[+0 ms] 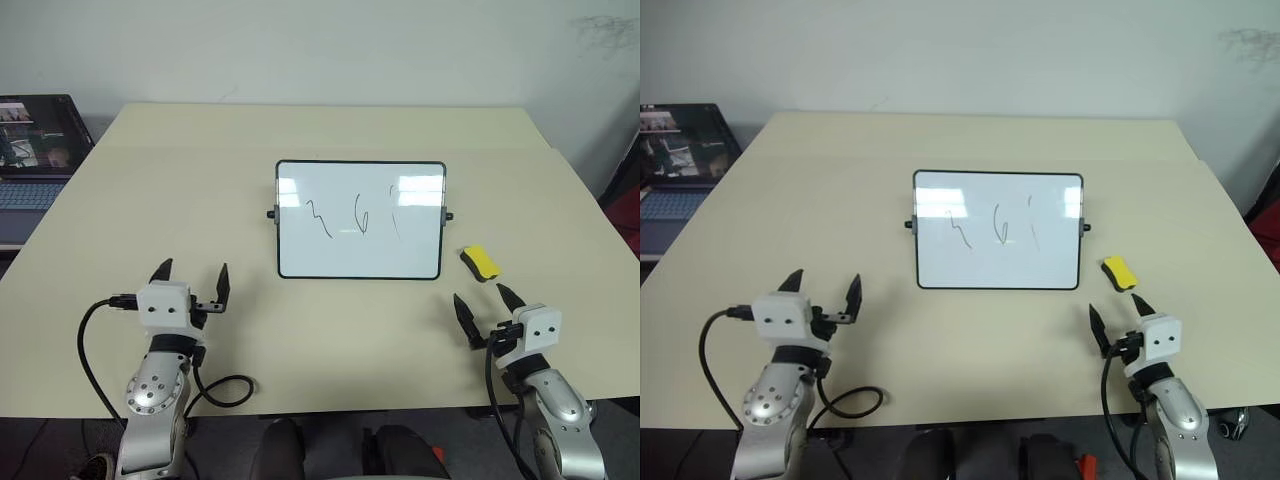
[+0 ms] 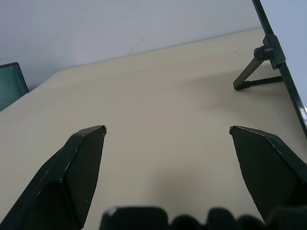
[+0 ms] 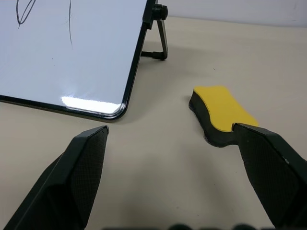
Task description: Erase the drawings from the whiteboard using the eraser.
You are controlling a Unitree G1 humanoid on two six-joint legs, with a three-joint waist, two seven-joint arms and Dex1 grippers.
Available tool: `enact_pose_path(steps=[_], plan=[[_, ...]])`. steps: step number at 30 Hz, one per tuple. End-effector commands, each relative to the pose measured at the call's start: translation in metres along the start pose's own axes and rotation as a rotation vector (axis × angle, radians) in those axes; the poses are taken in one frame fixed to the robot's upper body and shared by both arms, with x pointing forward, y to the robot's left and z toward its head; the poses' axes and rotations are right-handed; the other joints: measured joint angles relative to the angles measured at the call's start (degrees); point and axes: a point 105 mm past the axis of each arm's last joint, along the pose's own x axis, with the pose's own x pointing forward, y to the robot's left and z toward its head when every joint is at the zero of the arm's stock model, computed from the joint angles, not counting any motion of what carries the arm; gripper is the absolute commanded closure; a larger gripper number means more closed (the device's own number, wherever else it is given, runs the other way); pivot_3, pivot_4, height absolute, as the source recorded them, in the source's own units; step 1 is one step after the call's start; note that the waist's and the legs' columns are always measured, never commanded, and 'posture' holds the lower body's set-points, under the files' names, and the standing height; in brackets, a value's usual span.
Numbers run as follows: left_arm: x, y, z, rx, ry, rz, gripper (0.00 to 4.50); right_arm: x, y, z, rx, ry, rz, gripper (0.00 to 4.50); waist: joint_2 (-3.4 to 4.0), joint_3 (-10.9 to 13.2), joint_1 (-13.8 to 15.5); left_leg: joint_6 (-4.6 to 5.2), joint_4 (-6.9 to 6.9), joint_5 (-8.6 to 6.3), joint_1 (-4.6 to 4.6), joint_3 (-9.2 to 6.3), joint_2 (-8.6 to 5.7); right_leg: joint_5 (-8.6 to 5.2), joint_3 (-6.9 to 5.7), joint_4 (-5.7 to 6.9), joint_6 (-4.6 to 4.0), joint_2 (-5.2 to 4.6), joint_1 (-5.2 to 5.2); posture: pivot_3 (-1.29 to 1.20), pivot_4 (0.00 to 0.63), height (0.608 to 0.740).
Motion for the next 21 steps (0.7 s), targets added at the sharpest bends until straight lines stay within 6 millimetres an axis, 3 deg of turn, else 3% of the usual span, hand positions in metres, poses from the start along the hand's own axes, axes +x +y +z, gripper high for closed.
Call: enact_pose_path(steps=[1, 3, 8, 13, 17, 21], plan=[[0.002, -0.006, 0.008, 0.0, -0.04, -0.016, 0.0, 0.0, -0.008, 0.01, -0.031, -0.027, -0.017, 0.05, 0.0, 0.0, 0.0, 0.0, 0.0, 0.0, 0.0, 0.0, 0.0, 0.0, 0.0, 0.0, 0.0, 0.0, 0.0, 0.0, 0.15, 0.74], [0.003, -0.006, 0.008, 0.008, -0.044, -0.006, 0.0, -0.001, -0.005, 0.01, -0.039, -0.027, -0.002, 0.05, 0.0, 0.0, 0.0, 0.0, 0.0, 0.0, 0.0, 0.0, -0.01, 0.0, 0.01, 0.0, 0.0, 0.0, 0.0, 0.0, 0.15, 0.74], [0.002, -0.003, 0.014, 0.013, -0.06, -0.009, 0.0, -0.001, 0.0, 0.033, -0.069, -0.07, 0.043, 0.05, 0.02, 0.0, -0.09, 0.0, 0.0, 0.0, 0.0, 0.01, 0.0, 0.0, 0.02, 0.01, 0.0, 0.0, -0.01, 0.0, 0.15, 0.74], [-0.007, 0.016, 0.02, 0.012, -0.065, 0.039, 0.0, 0.0, 0.001, 0.051, -0.05, -0.103, 0.057, 0.05, 0.01, 0.0, -0.14, 0.0, 0.0, 0.0, 0.0, 0.01, 0.01, 0.0, 0.04, 0.0, 0.0, 0.0, -0.02, 0.0, 0.15, 0.74], [-0.011, 0.023, 0.046, 0.045, -0.138, -0.015, 0.0, 0.012, -0.001, 0.068, -0.05, -0.14, 0.061, 0.05, 0.0, 0.01, -0.08, 0.0, 0.01, 0.0, 0.0, 0.0, 0.01, 0.0, 0.03, 0.01, 0.0, 0.0, 0.0, 0.0, 0.15, 0.74], [-0.006, 0.023, 0.057, 0.06, -0.161, -0.101, 0.0, 0.025, -0.001, 0.075, 0.006, -0.136, 0.054, 0.05, 0.04, -0.01, -0.08, 0.0, 0.01, 0.01, 0.02, -0.01, 0.01, 0.0, -0.02, 0.02, 0.0, 0.0, 0.0, 0.0, 0.15, 0.74]])
